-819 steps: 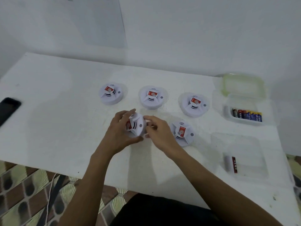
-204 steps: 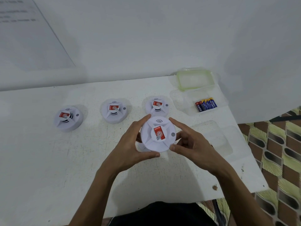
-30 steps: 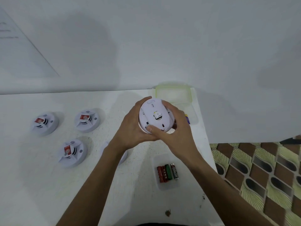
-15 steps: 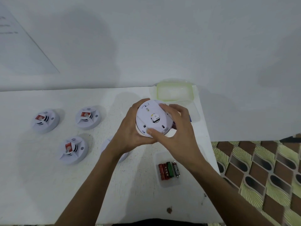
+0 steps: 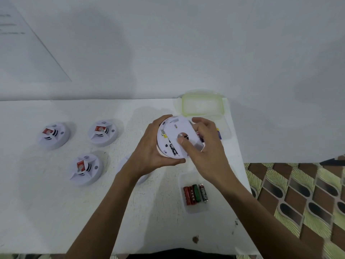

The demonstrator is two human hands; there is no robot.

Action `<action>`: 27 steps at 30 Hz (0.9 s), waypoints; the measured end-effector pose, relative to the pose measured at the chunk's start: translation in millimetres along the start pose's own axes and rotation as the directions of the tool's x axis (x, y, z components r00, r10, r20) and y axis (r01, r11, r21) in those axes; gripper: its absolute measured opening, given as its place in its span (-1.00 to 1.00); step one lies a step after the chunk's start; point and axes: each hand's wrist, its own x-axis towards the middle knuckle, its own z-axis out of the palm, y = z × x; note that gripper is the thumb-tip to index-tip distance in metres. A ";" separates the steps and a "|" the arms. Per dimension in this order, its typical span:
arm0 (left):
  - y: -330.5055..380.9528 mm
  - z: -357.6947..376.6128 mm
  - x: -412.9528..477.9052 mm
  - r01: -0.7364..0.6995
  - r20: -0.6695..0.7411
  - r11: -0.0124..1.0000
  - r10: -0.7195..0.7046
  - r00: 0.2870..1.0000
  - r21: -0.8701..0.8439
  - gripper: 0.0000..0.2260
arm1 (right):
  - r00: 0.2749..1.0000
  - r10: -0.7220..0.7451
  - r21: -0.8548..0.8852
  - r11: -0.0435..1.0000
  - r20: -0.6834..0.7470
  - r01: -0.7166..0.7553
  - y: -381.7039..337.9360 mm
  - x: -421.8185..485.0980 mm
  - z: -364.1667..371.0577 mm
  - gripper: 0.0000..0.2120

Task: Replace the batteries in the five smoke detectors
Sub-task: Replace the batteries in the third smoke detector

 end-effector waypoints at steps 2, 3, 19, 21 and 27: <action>1.2 -5.2 -1.4 -0.016 -0.010 1.000 0.016 1.000 0.018 -0.16 | 0.997 -0.036 -0.023 0.999 -0.070 0.035 0.8 1.2 -4.0 -0.90; -0.7 -6.9 -3.7 0.010 -0.019 1.000 -0.010 1.000 0.010 -0.17 | 0.995 -0.053 -0.010 0.999 -0.089 0.052 0.6 2.5 -7.5 -0.92; -26.4 -33.0 -20.8 0.169 -0.113 0.985 -0.164 0.980 0.036 -0.06 | 0.947 -0.050 -0.258 0.957 0.316 0.137 49.4 23.4 -47.5 -0.83; -27.2 -34.4 -21.8 0.165 -0.117 0.985 -0.160 0.980 0.039 -0.05 | 0.945 -0.059 -0.316 0.934 0.321 0.166 54.2 24.7 -45.6 -0.82; -29.0 -28.3 -21.8 0.169 -0.084 0.986 -0.169 0.982 -0.007 -0.07 | 0.890 -0.020 -0.640 0.688 0.455 0.343 71.4 23.2 -20.2 -0.70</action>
